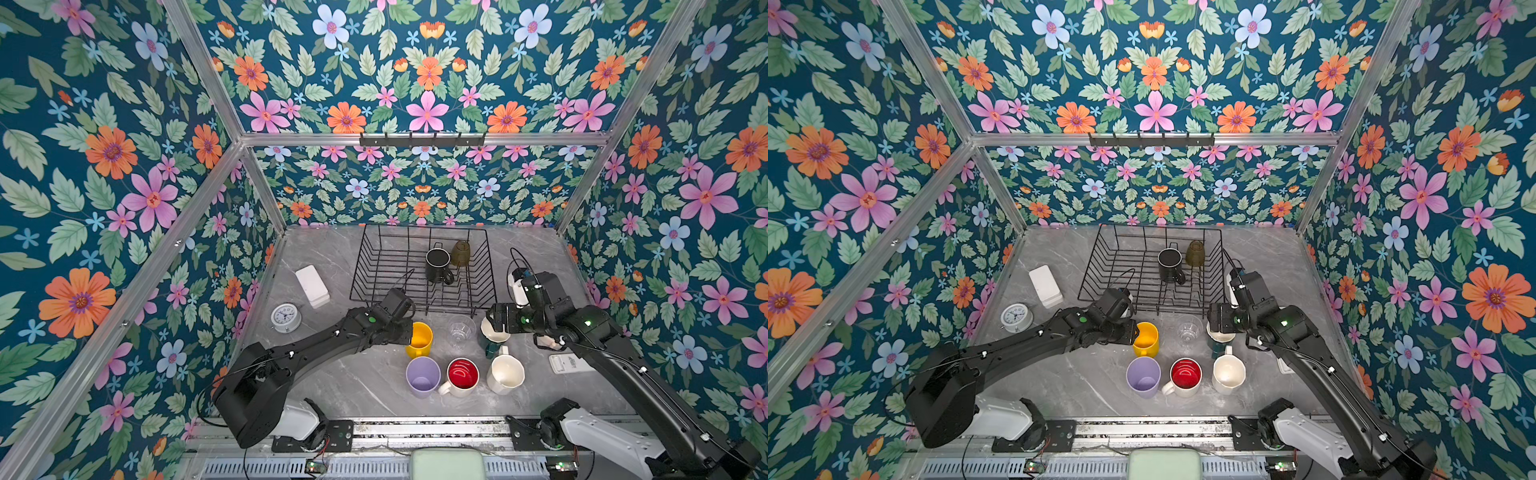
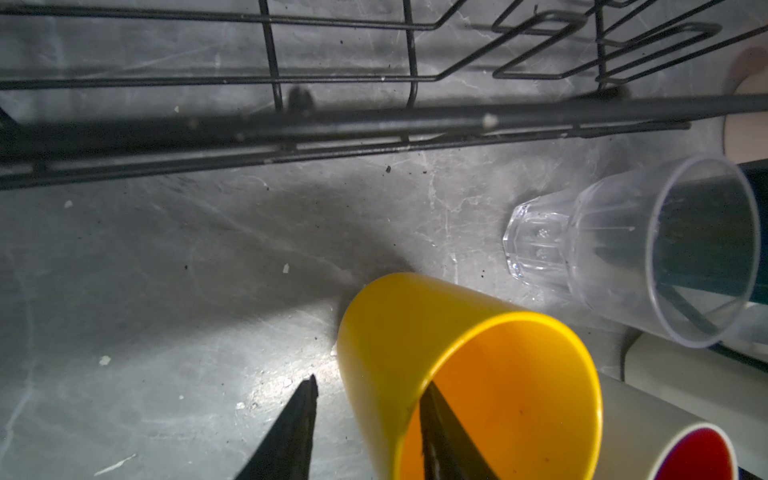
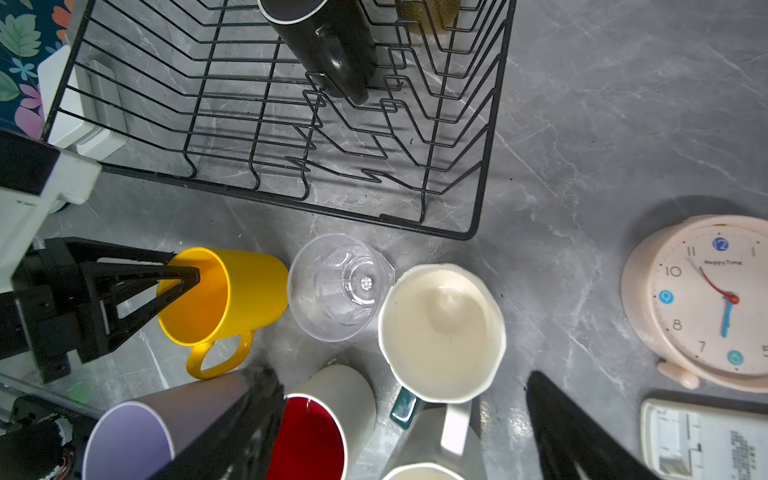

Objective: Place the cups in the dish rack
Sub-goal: 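Lower the left gripper onto the yellow mug rim and close it, then lift the yellow mug toward the right gripper while the right gripper reaches to meet it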

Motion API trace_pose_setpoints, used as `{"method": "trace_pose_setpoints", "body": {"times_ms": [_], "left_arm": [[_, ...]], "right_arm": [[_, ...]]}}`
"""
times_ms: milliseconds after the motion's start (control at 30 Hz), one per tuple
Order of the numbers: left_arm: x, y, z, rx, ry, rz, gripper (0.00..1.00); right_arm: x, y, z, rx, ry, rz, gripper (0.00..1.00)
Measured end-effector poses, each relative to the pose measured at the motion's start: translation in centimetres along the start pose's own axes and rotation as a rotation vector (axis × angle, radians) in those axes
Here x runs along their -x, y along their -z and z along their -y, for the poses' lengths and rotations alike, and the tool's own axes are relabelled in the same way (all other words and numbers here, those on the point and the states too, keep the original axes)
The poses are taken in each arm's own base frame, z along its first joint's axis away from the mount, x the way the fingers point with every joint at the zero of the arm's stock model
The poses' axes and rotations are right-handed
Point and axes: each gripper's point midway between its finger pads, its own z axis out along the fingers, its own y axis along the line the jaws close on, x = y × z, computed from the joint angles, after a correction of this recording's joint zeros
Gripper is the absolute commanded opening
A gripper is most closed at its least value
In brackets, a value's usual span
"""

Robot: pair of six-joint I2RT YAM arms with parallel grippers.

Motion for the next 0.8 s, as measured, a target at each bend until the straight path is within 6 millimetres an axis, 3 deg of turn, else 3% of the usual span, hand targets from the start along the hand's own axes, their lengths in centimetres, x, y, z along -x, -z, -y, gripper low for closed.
{"method": "trace_pose_setpoints", "body": {"times_ms": [367,533,800], "left_arm": [[0.1,-0.4,0.4,-0.016,0.004,0.006,0.19],[-0.4,-0.5,0.0,-0.012,0.027,-0.01,0.0],[-0.7,0.6,0.0,-0.024,0.028,0.008,0.0]], "right_arm": [[0.2,-0.2,-0.1,0.002,0.019,0.007,0.91],[0.4,-0.3,-0.1,0.003,0.026,0.009,0.91],[0.6,-0.3,-0.3,0.008,0.026,0.021,0.91]]}}
